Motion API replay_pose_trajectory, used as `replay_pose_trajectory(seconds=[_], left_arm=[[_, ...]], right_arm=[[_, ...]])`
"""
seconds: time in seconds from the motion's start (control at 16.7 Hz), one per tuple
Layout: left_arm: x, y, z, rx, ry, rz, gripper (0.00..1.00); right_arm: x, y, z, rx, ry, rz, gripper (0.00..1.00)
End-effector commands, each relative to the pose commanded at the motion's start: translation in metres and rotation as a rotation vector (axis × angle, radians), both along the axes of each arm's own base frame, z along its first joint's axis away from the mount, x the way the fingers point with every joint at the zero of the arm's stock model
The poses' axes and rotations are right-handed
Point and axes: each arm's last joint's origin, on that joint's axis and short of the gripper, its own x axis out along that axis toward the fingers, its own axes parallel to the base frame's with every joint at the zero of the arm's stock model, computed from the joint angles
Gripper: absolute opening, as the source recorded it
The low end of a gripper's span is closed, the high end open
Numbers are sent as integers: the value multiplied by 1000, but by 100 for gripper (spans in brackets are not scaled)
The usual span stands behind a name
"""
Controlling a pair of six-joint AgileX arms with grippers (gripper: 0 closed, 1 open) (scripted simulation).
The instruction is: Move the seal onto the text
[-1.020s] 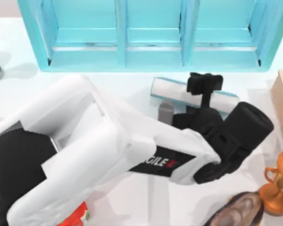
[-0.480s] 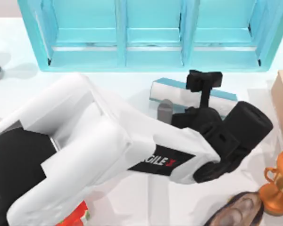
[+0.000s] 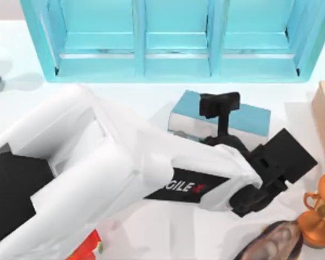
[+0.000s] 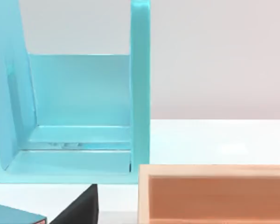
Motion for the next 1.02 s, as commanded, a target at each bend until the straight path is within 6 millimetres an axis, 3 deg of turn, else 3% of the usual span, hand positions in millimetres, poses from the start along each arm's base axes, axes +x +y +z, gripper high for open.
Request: replay_pose_trajectory(seconds=[0.36,0.48,0.84,1.02], left_arm=[[-105,-8,12,4,-47,-84,100],[-127,-8,7,23,-58,-116,100],[-130,-8,6,26,-59,-121,100],[-116,3,10,61,-21,-106,100]], right_arm=[[0,0,0,0,0,0,100],[0,0,0,0,0,0,100],[0,0,0,0,0,0,100],[0,0,0,0,0,0,100]])
